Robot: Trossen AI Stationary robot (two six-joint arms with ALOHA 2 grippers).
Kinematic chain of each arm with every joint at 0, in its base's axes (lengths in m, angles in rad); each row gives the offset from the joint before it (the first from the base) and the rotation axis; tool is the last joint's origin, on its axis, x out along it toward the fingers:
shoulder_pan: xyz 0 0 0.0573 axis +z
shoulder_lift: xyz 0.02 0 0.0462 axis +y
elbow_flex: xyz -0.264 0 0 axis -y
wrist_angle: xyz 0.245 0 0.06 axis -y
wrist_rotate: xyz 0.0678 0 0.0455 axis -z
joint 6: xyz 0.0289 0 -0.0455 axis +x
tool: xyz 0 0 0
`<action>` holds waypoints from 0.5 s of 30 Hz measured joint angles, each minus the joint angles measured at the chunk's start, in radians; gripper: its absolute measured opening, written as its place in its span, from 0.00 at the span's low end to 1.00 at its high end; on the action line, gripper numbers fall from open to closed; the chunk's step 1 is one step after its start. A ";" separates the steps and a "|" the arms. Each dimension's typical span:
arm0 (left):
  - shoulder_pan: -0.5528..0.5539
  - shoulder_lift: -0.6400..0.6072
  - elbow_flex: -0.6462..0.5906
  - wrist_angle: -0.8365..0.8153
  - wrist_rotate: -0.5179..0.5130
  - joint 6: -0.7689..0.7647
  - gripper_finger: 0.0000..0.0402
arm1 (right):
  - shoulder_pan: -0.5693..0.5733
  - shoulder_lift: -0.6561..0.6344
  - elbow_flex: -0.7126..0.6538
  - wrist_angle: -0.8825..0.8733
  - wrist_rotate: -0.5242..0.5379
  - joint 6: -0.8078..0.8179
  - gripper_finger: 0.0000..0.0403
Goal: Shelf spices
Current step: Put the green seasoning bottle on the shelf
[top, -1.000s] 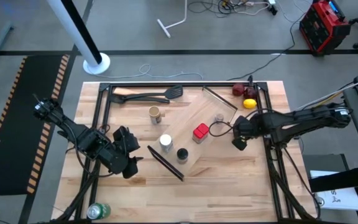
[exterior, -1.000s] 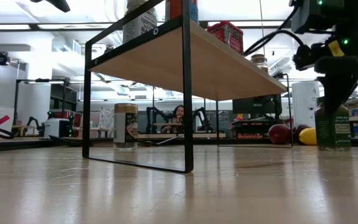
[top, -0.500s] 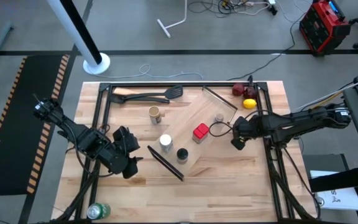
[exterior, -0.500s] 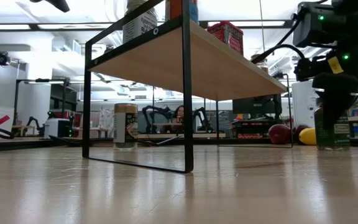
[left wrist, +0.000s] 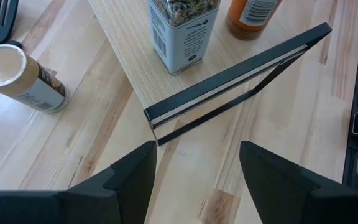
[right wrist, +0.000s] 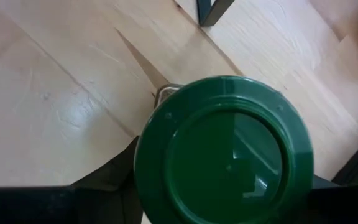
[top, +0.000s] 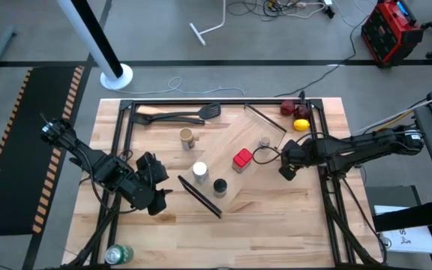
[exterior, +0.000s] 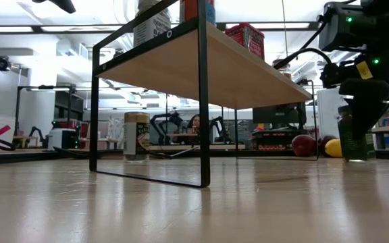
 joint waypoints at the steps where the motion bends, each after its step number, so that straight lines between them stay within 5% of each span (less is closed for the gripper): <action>1: 0.000 0.000 0.000 0.000 0.000 0.000 0.55 | 0.000 0.000 0.000 -0.001 -0.002 0.000 0.45; 15: 0.000 0.000 0.000 0.000 0.027 -0.013 0.55 | 0.012 0.003 0.147 -0.154 -0.066 -0.012 0.45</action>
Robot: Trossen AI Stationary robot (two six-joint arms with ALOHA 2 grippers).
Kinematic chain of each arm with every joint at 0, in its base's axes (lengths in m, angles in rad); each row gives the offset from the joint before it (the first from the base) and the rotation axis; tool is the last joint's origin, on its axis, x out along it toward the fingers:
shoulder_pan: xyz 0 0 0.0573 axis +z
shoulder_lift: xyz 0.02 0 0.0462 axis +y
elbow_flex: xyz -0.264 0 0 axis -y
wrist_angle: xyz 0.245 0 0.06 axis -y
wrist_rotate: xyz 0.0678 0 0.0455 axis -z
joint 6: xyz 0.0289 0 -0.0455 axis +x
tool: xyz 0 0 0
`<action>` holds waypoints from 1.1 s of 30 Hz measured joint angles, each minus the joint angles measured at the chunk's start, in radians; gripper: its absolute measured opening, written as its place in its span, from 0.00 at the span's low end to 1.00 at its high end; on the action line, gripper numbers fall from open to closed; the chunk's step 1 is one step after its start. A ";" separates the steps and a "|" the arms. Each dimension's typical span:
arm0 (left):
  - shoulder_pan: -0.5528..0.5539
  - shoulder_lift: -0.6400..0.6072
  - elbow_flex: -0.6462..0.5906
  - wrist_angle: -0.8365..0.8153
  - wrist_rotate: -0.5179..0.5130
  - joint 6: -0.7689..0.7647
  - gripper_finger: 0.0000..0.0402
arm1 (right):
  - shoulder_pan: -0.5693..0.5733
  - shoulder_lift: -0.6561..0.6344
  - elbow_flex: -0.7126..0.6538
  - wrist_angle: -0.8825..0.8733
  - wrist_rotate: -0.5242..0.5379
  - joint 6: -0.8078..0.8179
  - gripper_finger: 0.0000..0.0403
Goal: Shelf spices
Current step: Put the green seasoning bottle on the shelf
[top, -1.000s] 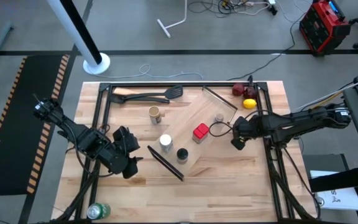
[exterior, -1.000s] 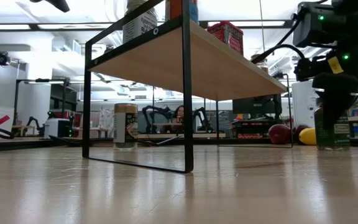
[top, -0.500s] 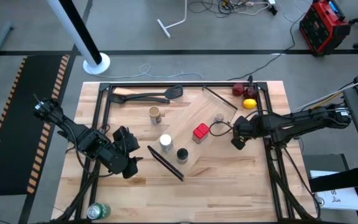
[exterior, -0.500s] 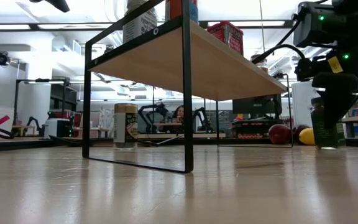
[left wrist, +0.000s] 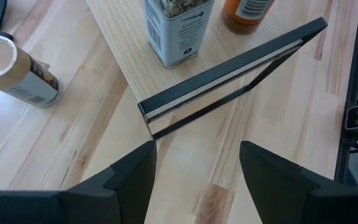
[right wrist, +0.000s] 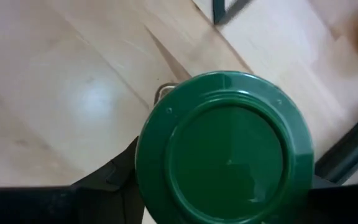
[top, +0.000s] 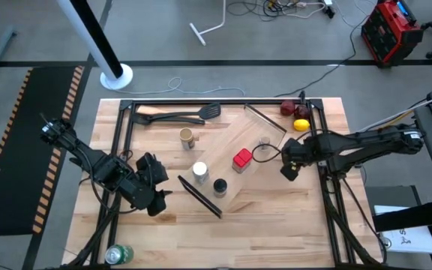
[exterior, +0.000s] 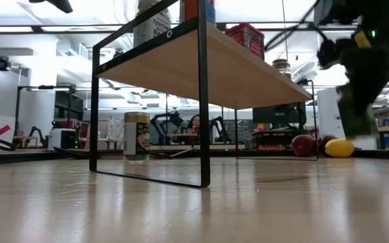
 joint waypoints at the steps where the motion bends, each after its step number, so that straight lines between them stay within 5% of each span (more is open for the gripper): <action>1: 0.000 0.000 0.000 0.000 0.000 0.000 0.55 | 0.008 0.000 0.026 -0.021 0.001 -0.001 0.45; 19: -0.005 0.000 0.000 0.008 -0.005 -0.006 0.55 | 0.124 0.001 0.532 -0.301 0.082 -0.045 0.45; 28: -0.003 0.000 0.000 0.017 -0.026 0.005 0.55 | -0.026 0.146 0.811 -0.325 0.098 -0.350 0.45; 33: -0.003 -0.001 0.000 0.017 -0.030 0.005 0.55 | -0.168 0.276 0.953 -0.327 0.009 -0.553 0.45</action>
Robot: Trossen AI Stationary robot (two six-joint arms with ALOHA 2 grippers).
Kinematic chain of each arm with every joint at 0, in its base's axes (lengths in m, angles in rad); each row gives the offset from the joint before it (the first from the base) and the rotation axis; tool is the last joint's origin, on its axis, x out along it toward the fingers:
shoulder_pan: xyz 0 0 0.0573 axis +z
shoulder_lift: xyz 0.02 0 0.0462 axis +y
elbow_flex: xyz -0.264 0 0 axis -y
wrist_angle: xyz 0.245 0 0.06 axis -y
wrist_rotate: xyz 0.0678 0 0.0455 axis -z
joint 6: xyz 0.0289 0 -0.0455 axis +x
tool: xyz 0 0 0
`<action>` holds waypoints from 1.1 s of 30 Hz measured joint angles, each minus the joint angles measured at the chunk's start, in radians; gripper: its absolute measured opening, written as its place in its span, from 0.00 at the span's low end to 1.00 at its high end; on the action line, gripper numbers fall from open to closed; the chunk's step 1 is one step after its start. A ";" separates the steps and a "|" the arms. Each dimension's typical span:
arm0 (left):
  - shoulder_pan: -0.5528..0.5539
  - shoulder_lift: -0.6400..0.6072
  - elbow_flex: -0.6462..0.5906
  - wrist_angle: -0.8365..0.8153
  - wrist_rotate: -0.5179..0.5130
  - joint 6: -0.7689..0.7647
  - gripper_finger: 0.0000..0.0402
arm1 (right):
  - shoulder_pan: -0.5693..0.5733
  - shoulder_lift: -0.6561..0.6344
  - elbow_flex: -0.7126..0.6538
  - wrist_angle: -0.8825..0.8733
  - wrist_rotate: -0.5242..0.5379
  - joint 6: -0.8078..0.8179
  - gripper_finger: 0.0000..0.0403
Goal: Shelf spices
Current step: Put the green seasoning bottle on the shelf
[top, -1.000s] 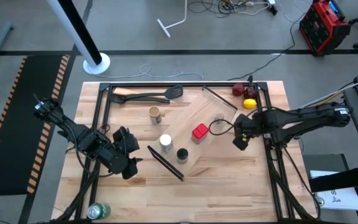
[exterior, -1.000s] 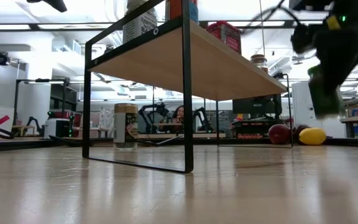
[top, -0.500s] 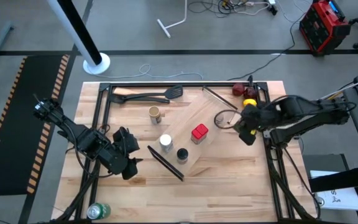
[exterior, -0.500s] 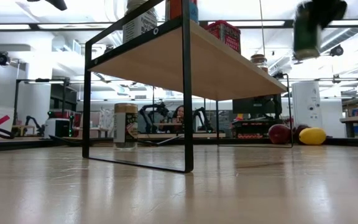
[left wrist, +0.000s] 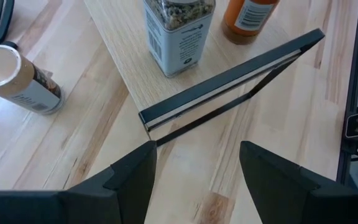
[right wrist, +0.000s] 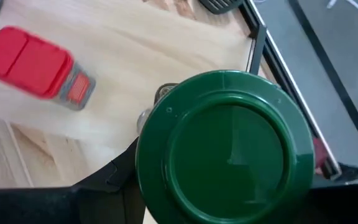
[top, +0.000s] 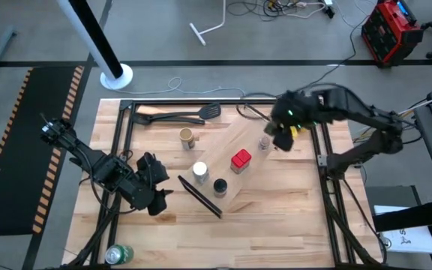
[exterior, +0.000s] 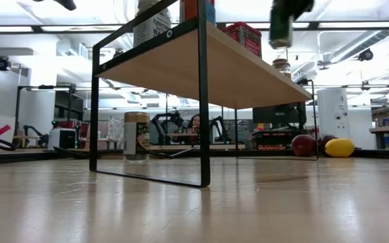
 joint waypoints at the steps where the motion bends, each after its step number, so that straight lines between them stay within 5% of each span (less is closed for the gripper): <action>1: 0.000 -0.001 0.000 0.000 -0.002 0.000 0.55 | -0.029 0.025 0.026 -0.002 -0.021 -0.033 0.45; 9: 0.000 -0.002 0.000 0.000 -0.008 0.000 0.55 | -0.222 0.219 0.169 -0.027 -0.154 -0.183 0.45; 18: -0.001 -0.003 0.000 -0.001 -0.008 0.000 0.55 | -0.237 0.383 0.298 -0.041 -0.192 -0.248 0.45; 33: -0.047 -0.003 0.000 -0.001 -0.028 -0.049 0.55 | -0.251 0.409 0.184 0.058 -0.231 -0.222 0.45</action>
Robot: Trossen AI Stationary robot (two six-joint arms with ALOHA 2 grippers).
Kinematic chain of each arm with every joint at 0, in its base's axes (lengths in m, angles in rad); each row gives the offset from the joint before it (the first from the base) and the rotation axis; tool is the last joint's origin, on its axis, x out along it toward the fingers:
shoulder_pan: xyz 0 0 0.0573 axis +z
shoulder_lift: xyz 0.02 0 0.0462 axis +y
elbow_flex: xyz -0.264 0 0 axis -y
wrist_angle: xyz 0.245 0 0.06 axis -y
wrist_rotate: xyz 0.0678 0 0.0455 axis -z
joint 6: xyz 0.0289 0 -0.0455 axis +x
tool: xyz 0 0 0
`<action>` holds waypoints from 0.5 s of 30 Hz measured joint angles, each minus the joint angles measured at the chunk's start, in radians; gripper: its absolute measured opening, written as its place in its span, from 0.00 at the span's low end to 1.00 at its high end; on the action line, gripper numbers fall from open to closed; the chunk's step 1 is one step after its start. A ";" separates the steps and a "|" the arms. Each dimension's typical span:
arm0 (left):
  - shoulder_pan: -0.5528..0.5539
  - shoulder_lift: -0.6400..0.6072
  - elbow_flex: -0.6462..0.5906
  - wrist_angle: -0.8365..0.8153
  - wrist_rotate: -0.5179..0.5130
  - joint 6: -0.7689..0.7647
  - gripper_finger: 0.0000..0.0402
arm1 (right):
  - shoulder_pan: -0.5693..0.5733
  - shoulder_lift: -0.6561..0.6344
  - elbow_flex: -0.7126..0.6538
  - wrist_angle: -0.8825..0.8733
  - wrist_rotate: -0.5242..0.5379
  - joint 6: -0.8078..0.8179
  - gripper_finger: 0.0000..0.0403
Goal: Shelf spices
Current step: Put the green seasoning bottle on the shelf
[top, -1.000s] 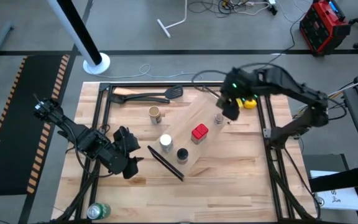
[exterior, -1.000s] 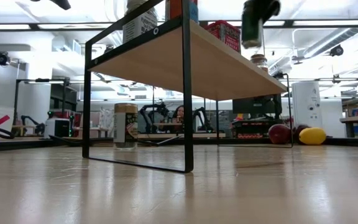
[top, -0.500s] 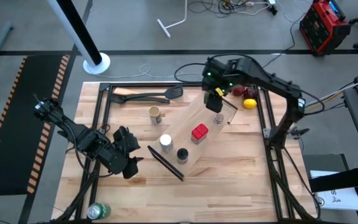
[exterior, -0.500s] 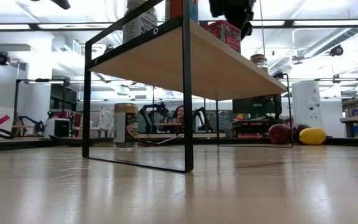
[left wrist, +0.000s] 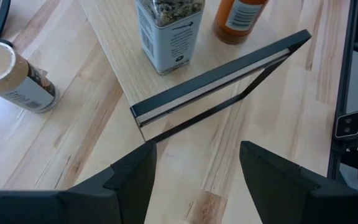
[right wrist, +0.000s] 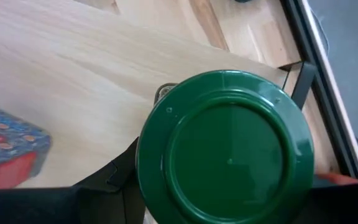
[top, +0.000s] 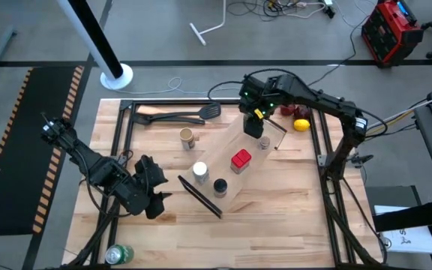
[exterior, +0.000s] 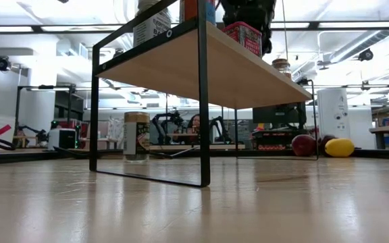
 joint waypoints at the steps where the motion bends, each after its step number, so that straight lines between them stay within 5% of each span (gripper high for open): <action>1: -0.008 0.000 0.000 0.000 -0.005 -0.006 0.55 | -0.001 -0.001 -0.018 0.009 0.000 0.000 0.45; 15: -0.041 0.000 0.000 0.001 -0.032 -0.052 0.55 | -0.013 -0.019 -0.115 0.164 0.006 -0.009 0.45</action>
